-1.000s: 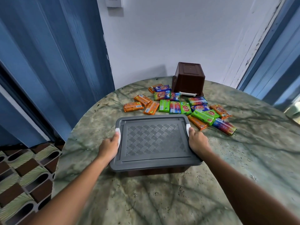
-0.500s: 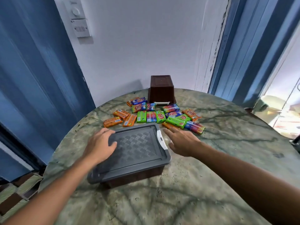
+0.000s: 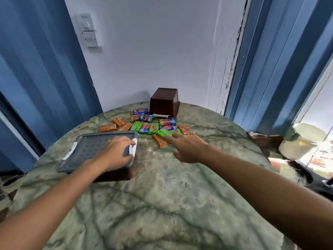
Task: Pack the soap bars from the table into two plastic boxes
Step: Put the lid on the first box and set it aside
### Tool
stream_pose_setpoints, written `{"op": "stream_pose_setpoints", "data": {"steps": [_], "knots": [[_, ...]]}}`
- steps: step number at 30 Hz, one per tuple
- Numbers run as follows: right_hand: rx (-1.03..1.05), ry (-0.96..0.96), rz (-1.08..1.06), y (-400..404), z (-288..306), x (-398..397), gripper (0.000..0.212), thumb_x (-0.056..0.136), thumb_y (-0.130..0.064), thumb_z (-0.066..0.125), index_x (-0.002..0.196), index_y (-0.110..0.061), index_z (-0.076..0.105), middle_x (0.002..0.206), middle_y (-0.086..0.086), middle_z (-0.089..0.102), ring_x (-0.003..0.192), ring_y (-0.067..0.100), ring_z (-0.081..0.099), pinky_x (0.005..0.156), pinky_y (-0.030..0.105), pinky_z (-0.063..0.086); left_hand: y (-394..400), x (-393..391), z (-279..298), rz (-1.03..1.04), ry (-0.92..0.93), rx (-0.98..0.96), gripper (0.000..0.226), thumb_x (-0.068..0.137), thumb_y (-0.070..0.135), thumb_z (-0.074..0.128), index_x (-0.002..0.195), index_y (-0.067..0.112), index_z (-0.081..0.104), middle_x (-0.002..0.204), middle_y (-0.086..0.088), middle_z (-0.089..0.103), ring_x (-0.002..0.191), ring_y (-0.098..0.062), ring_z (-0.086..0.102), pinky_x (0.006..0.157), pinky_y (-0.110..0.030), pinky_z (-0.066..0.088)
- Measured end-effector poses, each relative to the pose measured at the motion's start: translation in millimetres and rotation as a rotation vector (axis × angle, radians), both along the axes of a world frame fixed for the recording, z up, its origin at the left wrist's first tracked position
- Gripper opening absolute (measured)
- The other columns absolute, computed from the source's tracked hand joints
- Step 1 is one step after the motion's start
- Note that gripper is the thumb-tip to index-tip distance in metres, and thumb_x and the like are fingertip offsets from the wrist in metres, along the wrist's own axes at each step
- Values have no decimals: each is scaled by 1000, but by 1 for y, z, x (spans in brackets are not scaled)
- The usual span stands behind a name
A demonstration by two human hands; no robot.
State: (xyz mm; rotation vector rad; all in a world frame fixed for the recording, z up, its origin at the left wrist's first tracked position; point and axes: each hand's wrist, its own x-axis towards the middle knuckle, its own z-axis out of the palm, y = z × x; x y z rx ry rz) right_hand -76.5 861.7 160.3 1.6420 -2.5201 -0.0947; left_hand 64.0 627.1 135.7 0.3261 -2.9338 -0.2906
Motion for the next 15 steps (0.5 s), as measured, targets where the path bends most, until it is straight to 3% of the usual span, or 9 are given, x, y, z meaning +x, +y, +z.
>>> {"op": "stream_pose_setpoints", "data": {"steps": [4, 8, 15], "knots": [[-14, -50, 29, 18, 8, -20, 68, 90, -27, 49, 150, -22, 16, 141, 12, 43, 114, 34, 56, 82, 42, 50, 25, -8, 12, 20, -83, 0, 48, 77, 45, 60, 122, 27, 60, 126, 6, 58, 123, -19, 49, 101, -44, 40], [-33, -29, 78, 30, -2, -53, 69, 88, -28, 50, 149, -21, 17, 138, 14, 45, 112, 35, 56, 81, 43, 51, 55, -31, 16, 44, -55, -36, 48, 82, 29, 68, 128, 23, 57, 127, 4, 55, 123, -16, 45, 105, -39, 36], [26, -61, 131, 52, -35, -135, 64, 90, -29, 51, 147, -19, 24, 134, 13, 47, 112, 35, 57, 82, 45, 53, 90, -111, -16, 68, -139, -27, 54, 82, 33, 64, 133, 22, 52, 133, 3, 52, 127, -15, 44, 106, -36, 36]]}}
